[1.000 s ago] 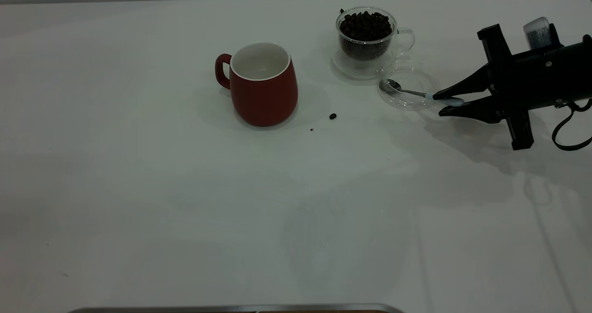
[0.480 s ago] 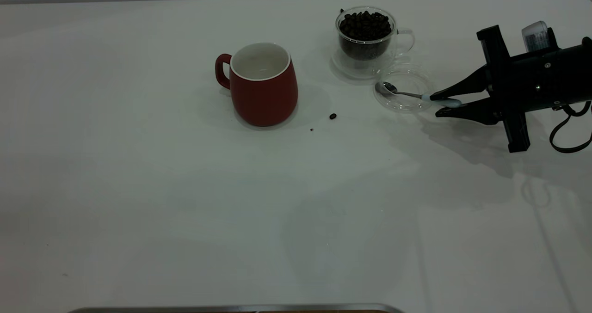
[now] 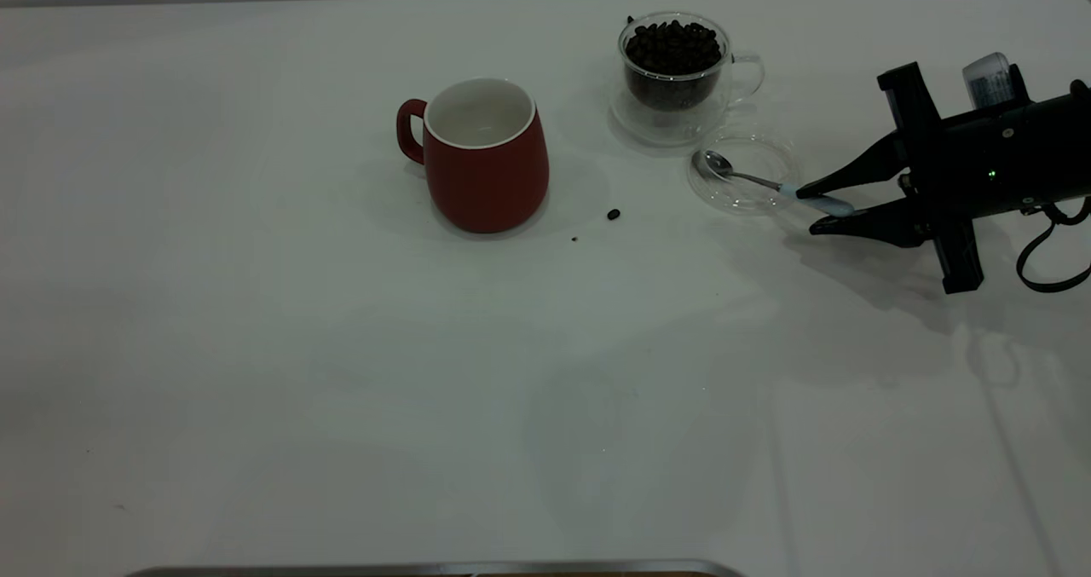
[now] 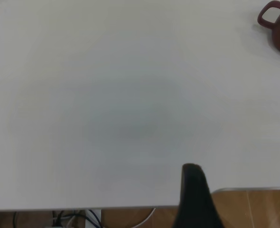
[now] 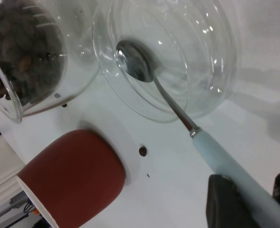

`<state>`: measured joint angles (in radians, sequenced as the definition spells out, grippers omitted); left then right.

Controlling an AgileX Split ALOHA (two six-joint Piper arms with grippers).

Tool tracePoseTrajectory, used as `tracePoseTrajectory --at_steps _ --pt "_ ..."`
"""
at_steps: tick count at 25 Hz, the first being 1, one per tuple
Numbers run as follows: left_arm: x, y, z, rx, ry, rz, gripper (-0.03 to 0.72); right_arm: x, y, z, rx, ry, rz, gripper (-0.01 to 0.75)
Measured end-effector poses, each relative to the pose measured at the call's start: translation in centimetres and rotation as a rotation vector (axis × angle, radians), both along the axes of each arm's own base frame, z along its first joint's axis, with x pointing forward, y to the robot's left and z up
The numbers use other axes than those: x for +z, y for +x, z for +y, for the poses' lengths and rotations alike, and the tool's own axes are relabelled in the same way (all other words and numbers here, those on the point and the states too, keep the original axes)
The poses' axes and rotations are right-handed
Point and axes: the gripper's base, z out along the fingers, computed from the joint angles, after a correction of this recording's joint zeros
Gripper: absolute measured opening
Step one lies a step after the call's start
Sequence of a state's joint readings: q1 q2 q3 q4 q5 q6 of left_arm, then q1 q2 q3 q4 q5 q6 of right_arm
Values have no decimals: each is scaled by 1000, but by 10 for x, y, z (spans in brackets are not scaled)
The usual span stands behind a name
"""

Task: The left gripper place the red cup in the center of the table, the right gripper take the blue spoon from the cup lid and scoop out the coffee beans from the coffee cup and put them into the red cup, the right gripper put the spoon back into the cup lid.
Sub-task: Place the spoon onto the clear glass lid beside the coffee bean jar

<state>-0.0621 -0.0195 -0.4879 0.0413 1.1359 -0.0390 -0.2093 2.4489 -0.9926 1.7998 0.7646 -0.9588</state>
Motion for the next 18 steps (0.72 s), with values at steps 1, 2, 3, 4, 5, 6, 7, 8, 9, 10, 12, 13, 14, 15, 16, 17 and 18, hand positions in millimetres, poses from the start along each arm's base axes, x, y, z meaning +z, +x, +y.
tracePoseTrajectory --at_steps 1,2,3,4,5,6,7,8,9,10,12,13,14,15,16,17,18 --pt "0 0 0 0 0 0 567 0 0 0 0 0 0 254" --pt "0 0 0 0 0 0 567 0 0 0 0 0 0 255" --pt "0 0 0 1 -2 0 567 0 0 0 0 0 0 255" --pt "0 0 0 1 -2 0 567 0 0 0 0 0 0 255" --pt "0 0 0 1 -2 0 567 0 0 0 0 0 0 255" --pt "0 0 0 1 -2 0 567 0 0 0 0 1 0 255" --pt "0 0 0 1 -2 0 567 0 0 0 0 1 0 255" --pt "0 0 0 1 -2 0 567 0 0 0 1 3 -1 255" --pt "0 0 0 1 -2 0 567 0 0 0 1 5 -2 255" --pt "0 0 0 1 -2 0 567 0 0 0 1 5 -3 255" --pt "0 0 0 1 -2 0 567 0 0 0 2 5 -3 256" --pt "0 0 0 1 -2 0 567 1 0 1 4 6 -6 257" --pt "0 0 0 1 -2 0 567 1 0 1 4 8 -5 260" --pt "0 0 0 1 -2 0 567 1 0 1 5 8 -6 264" --pt "0 0 0 1 -2 0 567 0 0 1 5 8 -6 269" --pt "0 0 0 1 -2 0 567 0 0 1 5 9 -5 275" --pt "0 0 0 1 -2 0 567 0 0 1 5 9 -5 281"
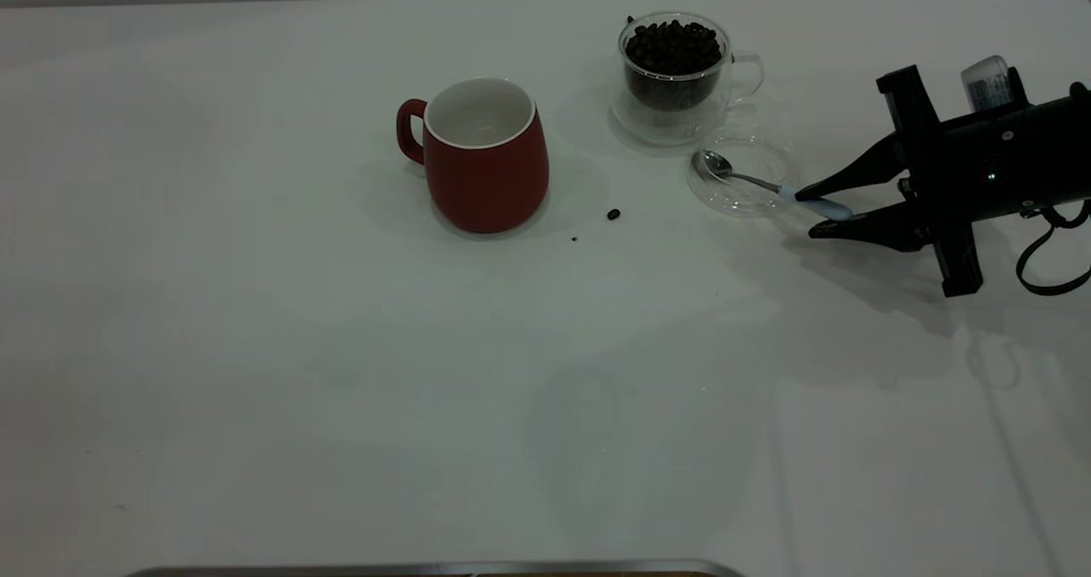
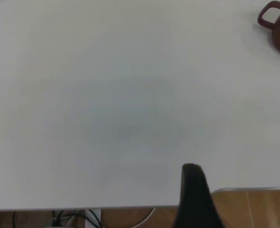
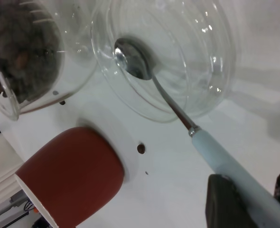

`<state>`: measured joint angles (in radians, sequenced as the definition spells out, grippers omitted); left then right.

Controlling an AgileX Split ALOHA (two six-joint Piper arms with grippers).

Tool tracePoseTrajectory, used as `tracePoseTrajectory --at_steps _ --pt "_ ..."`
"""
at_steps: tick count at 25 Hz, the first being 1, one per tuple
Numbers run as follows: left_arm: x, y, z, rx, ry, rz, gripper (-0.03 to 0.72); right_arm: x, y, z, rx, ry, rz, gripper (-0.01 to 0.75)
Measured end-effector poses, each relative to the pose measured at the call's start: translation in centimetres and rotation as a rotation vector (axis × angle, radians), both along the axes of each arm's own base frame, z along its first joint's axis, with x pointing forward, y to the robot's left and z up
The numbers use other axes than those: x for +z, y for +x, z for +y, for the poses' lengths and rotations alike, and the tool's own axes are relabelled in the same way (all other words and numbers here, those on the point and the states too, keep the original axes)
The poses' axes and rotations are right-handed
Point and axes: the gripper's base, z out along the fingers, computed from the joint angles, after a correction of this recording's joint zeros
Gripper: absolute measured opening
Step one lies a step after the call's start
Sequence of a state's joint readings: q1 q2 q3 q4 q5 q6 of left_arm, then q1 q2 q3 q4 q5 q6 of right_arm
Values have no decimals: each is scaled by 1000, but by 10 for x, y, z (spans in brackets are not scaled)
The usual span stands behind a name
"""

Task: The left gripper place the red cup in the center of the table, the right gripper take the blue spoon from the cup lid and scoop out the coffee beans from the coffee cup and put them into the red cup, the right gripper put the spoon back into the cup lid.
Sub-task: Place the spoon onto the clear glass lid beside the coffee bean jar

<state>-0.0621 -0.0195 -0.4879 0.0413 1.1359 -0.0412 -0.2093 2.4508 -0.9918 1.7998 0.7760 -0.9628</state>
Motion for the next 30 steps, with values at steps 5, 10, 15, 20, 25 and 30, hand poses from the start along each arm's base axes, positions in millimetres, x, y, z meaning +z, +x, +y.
tracePoseTrajectory --at_steps 5,10,15,20,25,30 --pt "0 0 0 0 0 0 567 0 -1 0 2 5 0 341" --pt "0 0 0 -1 1 0 567 1 0 2 14 16 -15 412" --pt "0 0 0 -2 2 0 567 2 0 3 23 28 -28 433" --pt "0 0 0 -2 2 0 567 19 5 0 44 -21 -73 433" --pt "0 0 0 -2 2 0 567 47 9 -6 129 -143 -119 433" --pt "0 0 0 -2 2 0 567 49 6 -5 187 -184 -101 436"
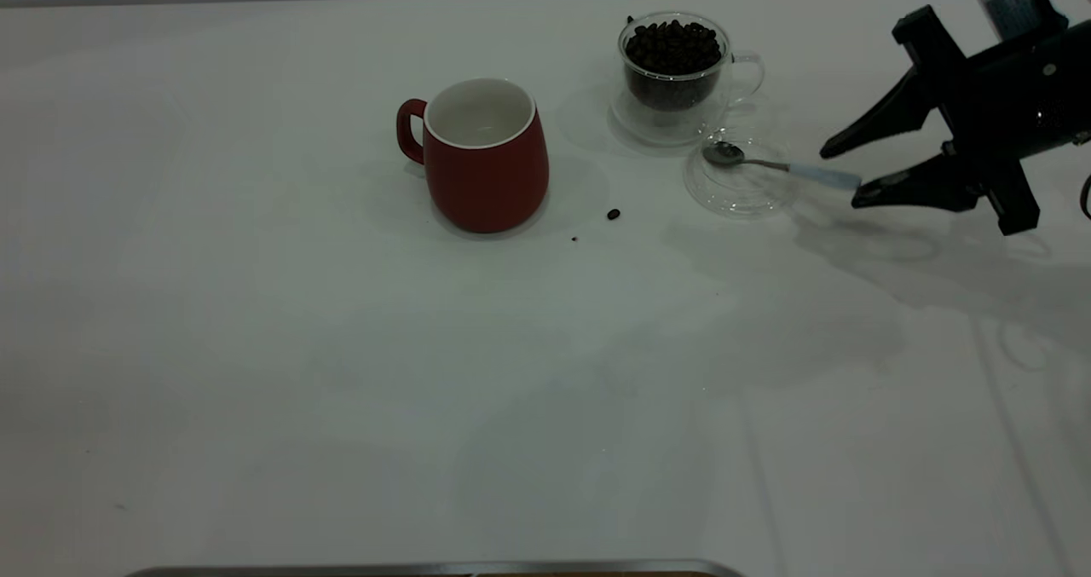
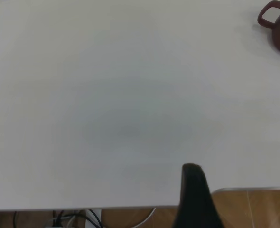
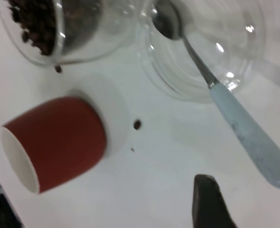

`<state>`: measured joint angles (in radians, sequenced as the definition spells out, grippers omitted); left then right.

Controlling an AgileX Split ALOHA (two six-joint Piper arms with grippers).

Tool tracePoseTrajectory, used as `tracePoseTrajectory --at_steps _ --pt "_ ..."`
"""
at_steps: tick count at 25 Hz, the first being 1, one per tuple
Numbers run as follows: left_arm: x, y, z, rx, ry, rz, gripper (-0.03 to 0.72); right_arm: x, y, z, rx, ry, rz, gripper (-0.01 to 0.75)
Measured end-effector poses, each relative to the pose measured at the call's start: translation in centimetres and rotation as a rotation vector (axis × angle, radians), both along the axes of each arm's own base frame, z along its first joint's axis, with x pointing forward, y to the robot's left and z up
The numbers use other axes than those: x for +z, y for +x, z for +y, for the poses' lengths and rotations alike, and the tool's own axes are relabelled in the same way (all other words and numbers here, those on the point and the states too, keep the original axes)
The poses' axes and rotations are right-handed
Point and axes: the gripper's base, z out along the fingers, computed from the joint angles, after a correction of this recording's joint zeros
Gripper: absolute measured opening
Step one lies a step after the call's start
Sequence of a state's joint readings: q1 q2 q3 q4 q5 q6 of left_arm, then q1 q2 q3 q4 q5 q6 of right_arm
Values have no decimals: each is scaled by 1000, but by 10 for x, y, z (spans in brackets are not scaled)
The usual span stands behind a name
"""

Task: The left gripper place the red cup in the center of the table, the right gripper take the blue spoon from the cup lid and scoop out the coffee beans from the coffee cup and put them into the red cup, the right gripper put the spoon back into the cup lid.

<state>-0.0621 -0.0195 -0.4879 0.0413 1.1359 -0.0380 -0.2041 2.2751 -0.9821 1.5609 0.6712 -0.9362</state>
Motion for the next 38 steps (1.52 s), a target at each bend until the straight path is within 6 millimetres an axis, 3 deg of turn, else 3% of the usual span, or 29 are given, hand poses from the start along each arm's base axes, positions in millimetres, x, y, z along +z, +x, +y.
tracePoseTrajectory --at_steps 10,19,23,27,31,34,38 --pt "0 0 0 1 -1 0 567 -7 -1 12 12 4 19 437" --pt "0 0 0 2 -2 0 567 -26 -7 13 7 16 74 437" --pt "0 0 0 2 -2 0 567 -20 -7 12 51 -16 58 437" --pt "0 0 0 2 -2 0 567 24 -11 10 170 -121 -17 437" --pt "0 0 0 2 -2 0 567 113 -22 26 409 -281 -183 437" --pt "0 0 0 2 -2 0 567 172 -44 39 498 -389 -234 437" --pt "0 0 0 2 -2 0 567 219 -88 43 602 -528 -170 437"
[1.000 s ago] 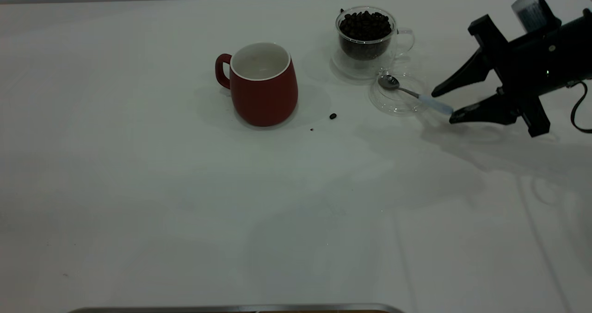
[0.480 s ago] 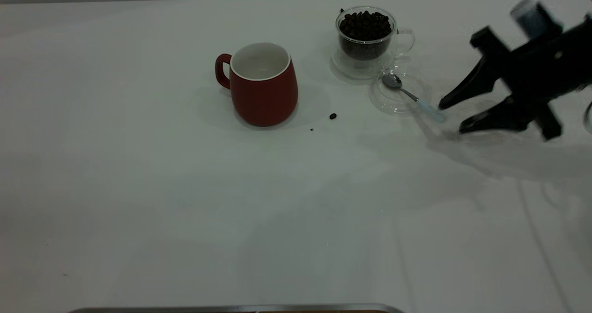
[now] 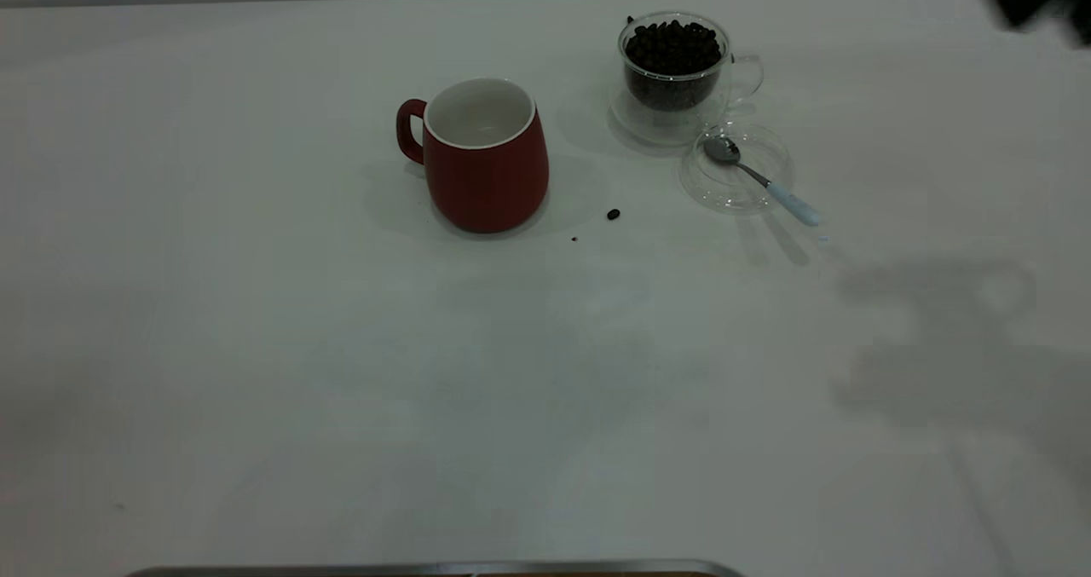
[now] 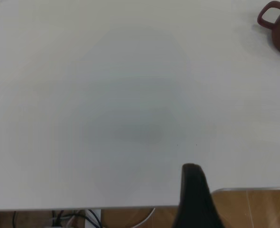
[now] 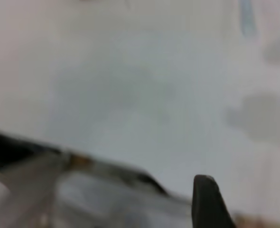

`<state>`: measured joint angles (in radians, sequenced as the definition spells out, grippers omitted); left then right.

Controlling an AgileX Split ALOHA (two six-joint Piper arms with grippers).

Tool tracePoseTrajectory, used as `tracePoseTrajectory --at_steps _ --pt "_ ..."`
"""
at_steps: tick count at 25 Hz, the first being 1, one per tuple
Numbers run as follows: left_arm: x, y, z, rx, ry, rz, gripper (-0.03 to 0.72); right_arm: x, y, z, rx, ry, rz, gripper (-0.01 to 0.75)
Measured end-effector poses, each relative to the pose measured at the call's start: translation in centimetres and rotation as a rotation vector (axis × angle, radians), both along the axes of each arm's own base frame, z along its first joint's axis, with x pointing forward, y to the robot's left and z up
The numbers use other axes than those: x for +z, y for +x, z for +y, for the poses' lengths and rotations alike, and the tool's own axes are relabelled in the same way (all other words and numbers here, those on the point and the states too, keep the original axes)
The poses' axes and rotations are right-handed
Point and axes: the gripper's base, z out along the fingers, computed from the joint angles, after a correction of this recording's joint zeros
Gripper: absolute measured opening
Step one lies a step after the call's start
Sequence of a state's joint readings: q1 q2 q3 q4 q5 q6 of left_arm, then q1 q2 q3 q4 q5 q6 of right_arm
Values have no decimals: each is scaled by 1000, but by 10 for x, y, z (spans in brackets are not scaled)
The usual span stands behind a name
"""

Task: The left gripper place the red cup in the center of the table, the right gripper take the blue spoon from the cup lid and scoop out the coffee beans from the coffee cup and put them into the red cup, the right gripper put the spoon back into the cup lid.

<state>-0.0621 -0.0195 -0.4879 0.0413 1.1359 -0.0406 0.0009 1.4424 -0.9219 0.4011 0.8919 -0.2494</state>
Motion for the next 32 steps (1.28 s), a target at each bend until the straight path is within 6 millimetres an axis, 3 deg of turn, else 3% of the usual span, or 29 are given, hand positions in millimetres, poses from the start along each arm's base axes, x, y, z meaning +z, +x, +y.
tracePoseTrajectory --at_steps 4,7,12,15,27,32 --pt "0 0 0 0 0 0 567 47 -49 -6 -18 -126 -53 437" --pt "0 0 0 -2 2 0 567 57 -94 -13 -56 -177 -89 437" --pt "0 0 0 -2 2 0 567 34 -166 -16 -88 -174 -163 437" --pt "0 0 0 -2 2 0 567 18 -197 -17 -100 -169 -231 437" --pt "0 0 0 -1 1 0 567 25 -237 -22 -243 -172 -522 437" --pt "0 0 0 -1 1 0 567 27 -263 -21 -302 -176 -696 437"
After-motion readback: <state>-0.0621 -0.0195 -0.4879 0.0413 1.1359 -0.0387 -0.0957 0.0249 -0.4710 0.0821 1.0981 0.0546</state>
